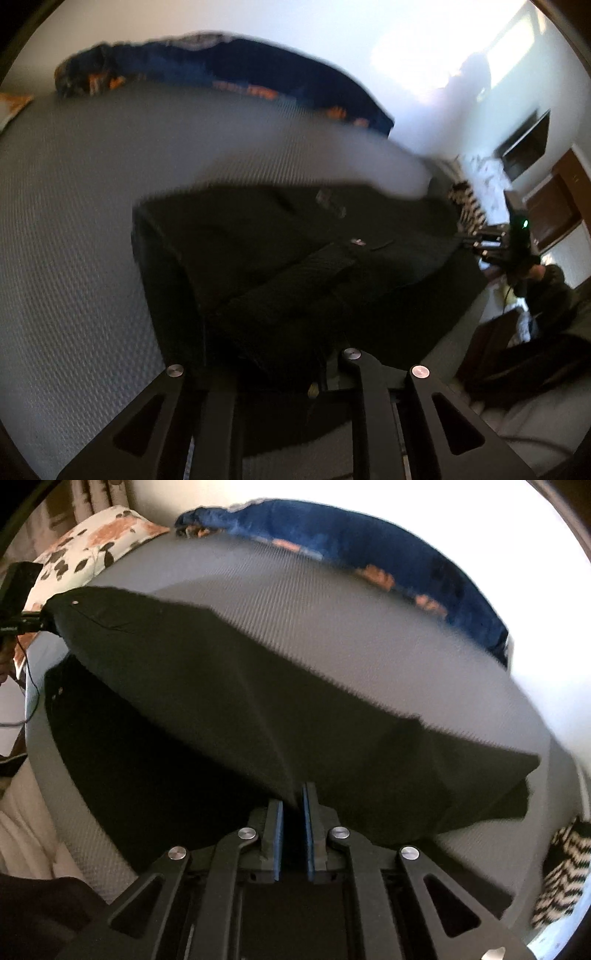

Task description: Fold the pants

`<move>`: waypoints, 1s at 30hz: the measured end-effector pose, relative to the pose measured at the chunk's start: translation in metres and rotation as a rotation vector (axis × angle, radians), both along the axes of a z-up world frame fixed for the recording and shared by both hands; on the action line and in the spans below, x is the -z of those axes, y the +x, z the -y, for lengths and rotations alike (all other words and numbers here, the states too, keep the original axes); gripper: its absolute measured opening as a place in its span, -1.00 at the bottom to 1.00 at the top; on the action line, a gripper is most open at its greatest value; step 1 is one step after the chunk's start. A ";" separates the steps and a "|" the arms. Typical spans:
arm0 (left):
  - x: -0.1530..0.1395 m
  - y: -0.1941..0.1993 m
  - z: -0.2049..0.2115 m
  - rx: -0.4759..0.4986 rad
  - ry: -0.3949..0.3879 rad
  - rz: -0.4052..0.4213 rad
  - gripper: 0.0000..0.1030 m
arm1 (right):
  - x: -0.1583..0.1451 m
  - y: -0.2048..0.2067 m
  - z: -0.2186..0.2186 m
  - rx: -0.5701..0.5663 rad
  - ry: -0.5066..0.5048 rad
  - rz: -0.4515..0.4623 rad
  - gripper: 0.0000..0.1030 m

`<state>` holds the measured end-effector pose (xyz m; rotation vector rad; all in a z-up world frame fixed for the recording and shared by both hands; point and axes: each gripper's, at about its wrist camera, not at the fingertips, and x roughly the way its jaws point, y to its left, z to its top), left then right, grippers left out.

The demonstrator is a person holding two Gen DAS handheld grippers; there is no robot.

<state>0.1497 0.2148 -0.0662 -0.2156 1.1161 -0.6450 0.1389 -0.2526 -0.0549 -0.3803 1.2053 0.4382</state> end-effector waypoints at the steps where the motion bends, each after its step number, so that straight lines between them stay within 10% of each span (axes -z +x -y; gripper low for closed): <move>1: 0.006 -0.004 0.001 0.000 0.017 -0.009 -0.68 | 0.007 -0.002 0.000 0.005 0.000 -0.011 -0.86; 11: 0.011 -0.030 0.003 0.014 0.129 -0.031 -0.36 | 0.045 -0.008 -0.016 0.057 -0.084 0.000 -0.86; 13: 0.008 -0.034 -0.002 -0.008 0.166 -0.023 0.32 | 0.045 -0.007 -0.015 0.066 -0.082 -0.002 -0.85; 15: 0.001 -0.041 -0.015 -0.075 0.190 -0.006 0.49 | 0.044 -0.006 -0.016 0.070 -0.084 0.000 -0.84; 30: 0.006 -0.073 -0.056 -0.556 -0.378 -0.320 0.36 | 0.043 -0.005 -0.020 0.070 -0.081 0.017 -0.81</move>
